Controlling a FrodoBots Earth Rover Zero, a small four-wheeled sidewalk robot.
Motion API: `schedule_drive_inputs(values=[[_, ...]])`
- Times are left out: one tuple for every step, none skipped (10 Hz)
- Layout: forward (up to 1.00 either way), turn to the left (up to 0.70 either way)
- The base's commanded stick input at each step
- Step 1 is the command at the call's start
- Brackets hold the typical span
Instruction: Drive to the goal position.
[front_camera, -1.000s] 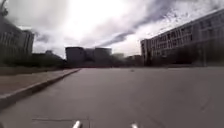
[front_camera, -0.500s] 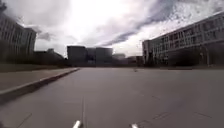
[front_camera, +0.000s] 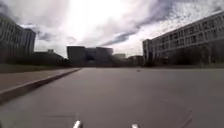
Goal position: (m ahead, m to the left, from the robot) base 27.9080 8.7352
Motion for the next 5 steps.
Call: schedule_drive_inputs(values=[[1.0,0.0],[1.0,0.0],[1.0,0.0],[1.0,0.03],[1.0,0.09]])
